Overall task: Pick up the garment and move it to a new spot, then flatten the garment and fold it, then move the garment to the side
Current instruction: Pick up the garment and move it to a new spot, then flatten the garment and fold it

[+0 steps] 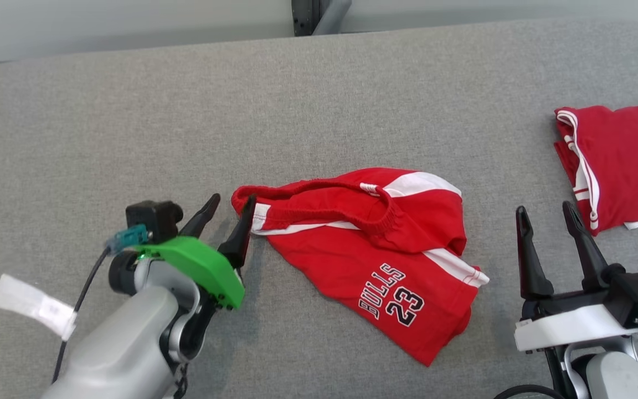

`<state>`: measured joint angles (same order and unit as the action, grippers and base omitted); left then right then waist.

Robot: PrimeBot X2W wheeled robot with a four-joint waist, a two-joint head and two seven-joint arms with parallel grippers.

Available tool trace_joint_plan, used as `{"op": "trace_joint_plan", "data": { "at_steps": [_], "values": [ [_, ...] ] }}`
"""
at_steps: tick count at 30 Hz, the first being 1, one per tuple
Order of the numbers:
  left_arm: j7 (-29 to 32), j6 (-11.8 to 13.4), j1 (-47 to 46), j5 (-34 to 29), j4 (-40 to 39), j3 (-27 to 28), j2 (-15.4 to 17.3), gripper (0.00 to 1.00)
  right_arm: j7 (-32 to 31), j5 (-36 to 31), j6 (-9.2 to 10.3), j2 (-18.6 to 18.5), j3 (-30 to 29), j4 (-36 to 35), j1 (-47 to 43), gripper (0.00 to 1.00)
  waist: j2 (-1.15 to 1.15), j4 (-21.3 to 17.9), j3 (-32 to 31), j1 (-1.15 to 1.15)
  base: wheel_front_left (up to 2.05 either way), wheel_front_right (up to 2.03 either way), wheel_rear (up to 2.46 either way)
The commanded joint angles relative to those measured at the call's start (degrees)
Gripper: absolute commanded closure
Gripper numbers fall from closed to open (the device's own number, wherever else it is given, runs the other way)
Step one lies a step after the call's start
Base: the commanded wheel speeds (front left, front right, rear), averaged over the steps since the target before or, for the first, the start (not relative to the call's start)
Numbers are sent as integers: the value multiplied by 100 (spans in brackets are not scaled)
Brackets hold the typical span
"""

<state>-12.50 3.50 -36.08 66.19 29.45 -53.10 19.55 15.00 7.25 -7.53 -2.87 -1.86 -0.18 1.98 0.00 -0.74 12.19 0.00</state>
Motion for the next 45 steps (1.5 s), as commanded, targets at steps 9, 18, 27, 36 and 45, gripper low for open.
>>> {"op": "trace_joint_plan", "data": {
  "at_steps": [9, 18, 27, 36, 45],
  "values": [
    [-272, 687, 1144, -1598, -1944, 238, 645, 0, 24, 14, 9, -6, -101, -93, -436, 0, 0, -101, -529, 0, 0, 0, 0],
    [-260, 766, 3003, -3318, -2884, 1791, 481, 0, 24, -152, 10, -7, -45, -122, -901, 0, 0, -273, -758, 0, 0, 0, 0],
    [-261, -154, 3483, -4328, -2708, 2728, -25, 0, 24, -270, 9, -5, -178, -27, -1066, 0, 0, -269, -870, 0, 0, 0, 0],
    [92, -1041, 1658, -4975, -1417, 1586, -578, 0, 24, -236, 9, -6, 6, -154, -579, 0, 0, -615, -340, 0, 0, 0, 0],
    [881, -1096, 397, -4630, -689, 575, -610, 0, 24, -69, 9, -4, 9, -190, -490, 0, 0, -1049, -18, 0, 0, 0, 0]
  ]
}}
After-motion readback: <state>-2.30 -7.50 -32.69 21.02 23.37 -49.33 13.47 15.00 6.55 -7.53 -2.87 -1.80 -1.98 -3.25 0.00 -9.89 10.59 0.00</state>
